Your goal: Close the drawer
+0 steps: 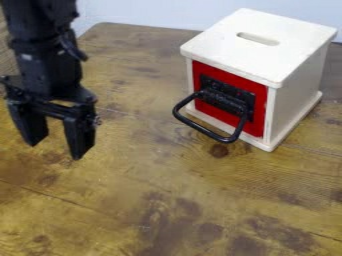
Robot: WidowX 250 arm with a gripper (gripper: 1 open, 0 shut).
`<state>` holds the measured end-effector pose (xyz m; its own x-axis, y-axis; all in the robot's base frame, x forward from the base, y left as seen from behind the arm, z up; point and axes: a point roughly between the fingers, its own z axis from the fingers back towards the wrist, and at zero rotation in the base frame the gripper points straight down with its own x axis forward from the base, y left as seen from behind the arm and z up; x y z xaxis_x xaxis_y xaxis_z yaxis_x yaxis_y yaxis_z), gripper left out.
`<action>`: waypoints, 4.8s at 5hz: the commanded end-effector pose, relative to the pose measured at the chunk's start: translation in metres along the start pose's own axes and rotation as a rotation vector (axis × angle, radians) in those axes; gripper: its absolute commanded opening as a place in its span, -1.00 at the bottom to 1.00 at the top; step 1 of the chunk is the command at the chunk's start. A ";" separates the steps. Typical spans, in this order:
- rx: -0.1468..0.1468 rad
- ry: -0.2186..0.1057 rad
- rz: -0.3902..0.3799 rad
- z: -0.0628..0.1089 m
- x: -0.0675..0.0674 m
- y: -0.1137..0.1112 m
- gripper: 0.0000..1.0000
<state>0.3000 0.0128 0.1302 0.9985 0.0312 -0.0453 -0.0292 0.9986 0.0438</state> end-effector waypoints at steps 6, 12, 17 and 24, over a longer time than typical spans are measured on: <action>0.040 -0.060 0.032 0.011 0.002 0.000 1.00; 0.011 -0.085 -0.019 0.024 0.024 -0.011 1.00; -0.006 -0.167 0.056 0.031 0.019 0.008 1.00; 0.016 -0.186 0.049 0.023 0.024 0.007 1.00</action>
<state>0.3190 0.0167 0.1376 0.9939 0.0654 0.0891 -0.0707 0.9958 0.0581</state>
